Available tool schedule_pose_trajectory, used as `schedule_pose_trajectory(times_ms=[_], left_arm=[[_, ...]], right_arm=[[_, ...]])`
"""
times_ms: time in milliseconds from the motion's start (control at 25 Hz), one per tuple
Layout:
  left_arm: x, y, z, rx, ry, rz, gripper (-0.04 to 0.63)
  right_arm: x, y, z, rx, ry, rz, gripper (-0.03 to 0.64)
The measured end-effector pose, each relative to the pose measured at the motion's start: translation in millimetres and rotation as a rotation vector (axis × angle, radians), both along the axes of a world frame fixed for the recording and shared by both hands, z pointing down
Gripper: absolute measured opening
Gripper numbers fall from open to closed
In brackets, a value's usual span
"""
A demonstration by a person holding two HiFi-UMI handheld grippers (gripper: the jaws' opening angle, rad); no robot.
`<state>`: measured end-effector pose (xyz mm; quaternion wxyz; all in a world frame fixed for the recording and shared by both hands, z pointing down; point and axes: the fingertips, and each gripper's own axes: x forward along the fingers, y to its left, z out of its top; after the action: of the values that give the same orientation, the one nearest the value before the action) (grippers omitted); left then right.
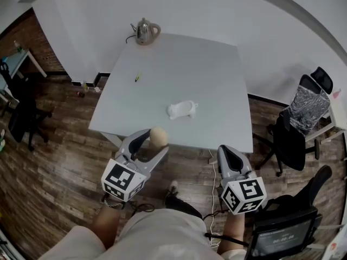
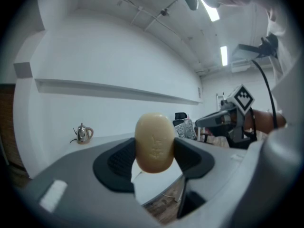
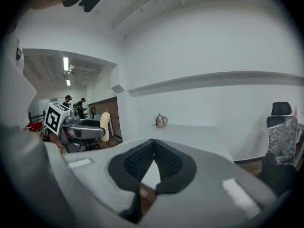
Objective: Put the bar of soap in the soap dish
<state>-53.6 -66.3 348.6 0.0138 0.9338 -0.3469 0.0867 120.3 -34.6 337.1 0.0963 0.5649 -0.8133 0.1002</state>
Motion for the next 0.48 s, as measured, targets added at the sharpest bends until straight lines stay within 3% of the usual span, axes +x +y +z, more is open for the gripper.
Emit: schedule_pose_trajectory(times_ms=[480], left_arm=[[20.9,-40.6,2.5,-0.013,-0.007,-0.025,0.27]], right_arm=[[17.8,-50.2,1.5,-0.004,-0.004,-0.029,0.003]])
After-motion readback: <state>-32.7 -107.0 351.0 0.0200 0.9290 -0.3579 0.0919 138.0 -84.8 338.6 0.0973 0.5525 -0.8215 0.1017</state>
